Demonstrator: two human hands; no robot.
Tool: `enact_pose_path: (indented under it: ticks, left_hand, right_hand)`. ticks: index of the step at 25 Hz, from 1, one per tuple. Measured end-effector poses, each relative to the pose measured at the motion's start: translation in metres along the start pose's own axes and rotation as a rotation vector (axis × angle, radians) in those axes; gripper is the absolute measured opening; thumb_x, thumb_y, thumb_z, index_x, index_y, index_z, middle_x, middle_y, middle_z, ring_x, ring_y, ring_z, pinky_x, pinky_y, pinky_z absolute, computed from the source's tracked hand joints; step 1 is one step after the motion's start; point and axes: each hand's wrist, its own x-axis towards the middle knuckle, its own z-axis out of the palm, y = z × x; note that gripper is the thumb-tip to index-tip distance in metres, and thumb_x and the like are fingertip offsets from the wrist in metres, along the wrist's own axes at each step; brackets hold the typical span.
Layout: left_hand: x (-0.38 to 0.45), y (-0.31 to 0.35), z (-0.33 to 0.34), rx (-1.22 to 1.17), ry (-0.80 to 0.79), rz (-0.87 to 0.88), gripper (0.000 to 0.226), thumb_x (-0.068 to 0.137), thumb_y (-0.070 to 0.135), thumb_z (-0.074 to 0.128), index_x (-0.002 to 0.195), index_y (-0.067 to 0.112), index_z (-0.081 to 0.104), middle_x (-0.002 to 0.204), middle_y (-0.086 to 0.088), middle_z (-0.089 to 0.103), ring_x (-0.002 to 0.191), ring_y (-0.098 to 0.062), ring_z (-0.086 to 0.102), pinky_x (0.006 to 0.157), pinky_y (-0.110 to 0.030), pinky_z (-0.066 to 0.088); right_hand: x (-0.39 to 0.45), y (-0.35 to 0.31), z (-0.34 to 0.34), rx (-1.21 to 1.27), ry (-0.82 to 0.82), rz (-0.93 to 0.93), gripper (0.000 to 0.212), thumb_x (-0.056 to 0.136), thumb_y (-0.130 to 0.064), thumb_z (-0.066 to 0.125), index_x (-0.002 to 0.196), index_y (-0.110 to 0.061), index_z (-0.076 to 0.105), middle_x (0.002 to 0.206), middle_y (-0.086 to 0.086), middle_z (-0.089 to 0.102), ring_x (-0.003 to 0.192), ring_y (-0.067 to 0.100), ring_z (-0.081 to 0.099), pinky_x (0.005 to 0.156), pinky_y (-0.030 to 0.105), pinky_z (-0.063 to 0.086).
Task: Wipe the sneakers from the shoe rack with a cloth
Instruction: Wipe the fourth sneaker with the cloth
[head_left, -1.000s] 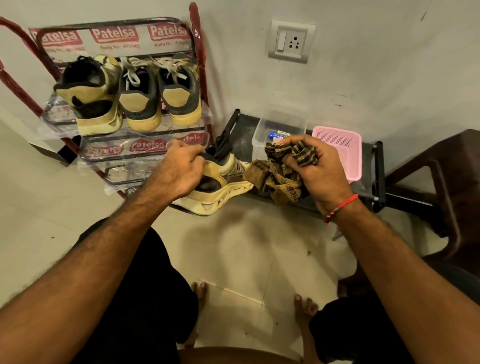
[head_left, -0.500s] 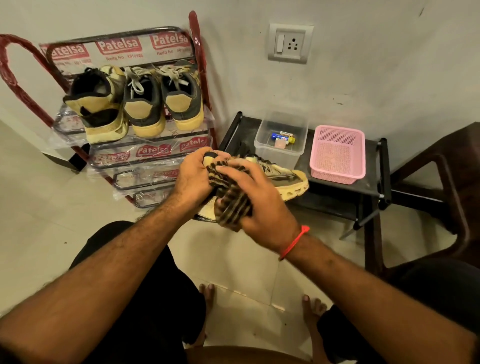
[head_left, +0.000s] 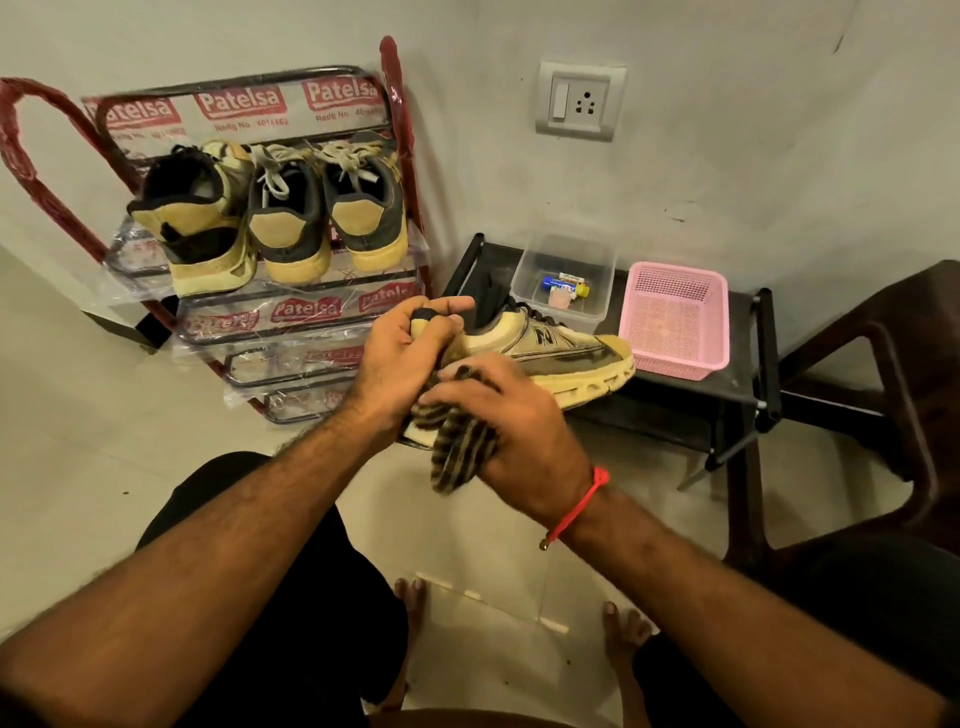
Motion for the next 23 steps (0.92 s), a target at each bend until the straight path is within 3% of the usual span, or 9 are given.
enact_pose_path:
  ticks: [2,5,7,11,13,16,18,20,23]
  left_hand:
    - [0.0,0.0,-0.003,-0.02,-0.034,-0.005,0.021,0.098,0.009,0.057,0.113,0.012,0.073,0.111,-0.006,0.076,0.094,-0.024,0.07,0.088,-0.042,0.058]
    - [0.0,0.0,-0.005,-0.067,-0.027,-0.008,0.018,0.098,0.008,0.057,0.109,0.009,0.072,0.115,0.004,0.076,0.099,-0.023,0.072,0.091,-0.05,0.059]
    - [0.0,0.0,-0.003,-0.053,-0.005,0.003,0.02,0.098,0.008,0.057,0.11,0.011,0.073,0.113,0.006,0.076,0.093,-0.021,0.07,0.09,-0.052,0.058]
    - [0.004,0.0,-0.003,-0.024,-0.032,0.022,0.022,0.098,0.01,0.057,0.11,0.017,0.074,0.111,0.006,0.076,0.106,-0.037,0.067,0.096,-0.059,0.054]
    - [0.004,0.001,-0.005,-0.006,-0.064,0.039,0.025,0.098,0.007,0.055,0.111,0.016,0.074,0.115,0.006,0.075,0.111,-0.038,0.065,0.096,-0.056,0.054]
    - [0.008,0.001,-0.015,-0.104,-0.023,0.064,0.025,0.098,0.0,0.052,0.1,0.014,0.073,0.115,0.0,0.076,0.109,-0.036,0.069,0.088,-0.046,0.059]
    - [0.012,0.0,-0.02,-0.108,0.003,0.084,0.023,0.098,-0.001,0.052,0.097,0.013,0.071,0.115,0.0,0.076,0.107,-0.035,0.07,0.084,-0.04,0.061]
    - [0.016,-0.003,-0.024,-0.118,0.028,0.085,0.017,0.098,0.001,0.052,0.103,0.002,0.068,0.117,0.0,0.075,0.101,-0.038,0.068,0.085,-0.045,0.058]
    - [0.022,-0.004,-0.024,-0.158,0.095,0.082,0.018,0.097,0.002,0.052,0.106,-0.006,0.066,0.115,-0.001,0.076,0.097,-0.032,0.068,0.088,-0.05,0.055]
  right_hand:
    - [0.001,0.012,-0.007,-0.091,-0.077,-0.105,0.032,0.081,-0.009,0.072,0.114,-0.007,0.07,0.118,0.017,0.061,0.113,0.032,0.056,0.1,0.037,0.047]
    - [0.01,0.071,-0.041,-0.21,0.069,0.192,0.04,0.069,0.006,0.072,0.107,-0.006,0.072,0.111,0.019,0.064,0.105,0.036,0.059,0.09,0.053,0.053]
    - [0.01,0.074,-0.049,-0.176,0.143,0.314,0.043,0.066,0.011,0.076,0.104,-0.008,0.073,0.108,0.015,0.065,0.104,0.026,0.059,0.088,0.051,0.054]
    - [0.002,-0.002,-0.007,0.003,-0.009,-0.099,0.031,0.081,-0.012,0.075,0.111,-0.007,0.071,0.115,0.015,0.063,0.108,0.027,0.058,0.097,0.033,0.048]
    - [0.001,0.011,-0.009,-0.035,-0.059,-0.195,0.031,0.085,-0.013,0.074,0.114,-0.005,0.07,0.12,0.018,0.062,0.112,0.031,0.057,0.099,0.034,0.047]
    - [0.002,0.077,-0.039,-0.162,0.062,-0.003,0.027,0.083,-0.016,0.069,0.108,-0.007,0.073,0.114,0.016,0.065,0.108,0.034,0.061,0.097,0.04,0.049]
    - [-0.005,0.113,-0.059,-0.229,0.19,0.258,0.033,0.072,-0.002,0.071,0.104,-0.01,0.074,0.106,0.013,0.066,0.1,0.033,0.063,0.091,0.033,0.05]
    - [-0.007,0.129,-0.073,-0.235,0.303,0.478,0.047,0.064,0.014,0.07,0.103,-0.012,0.074,0.103,0.011,0.067,0.098,0.03,0.064,0.087,0.025,0.049]
    - [0.001,0.107,-0.067,-0.193,0.31,0.349,0.045,0.065,0.012,0.074,0.104,-0.011,0.073,0.105,0.009,0.068,0.099,0.023,0.063,0.088,0.033,0.053]
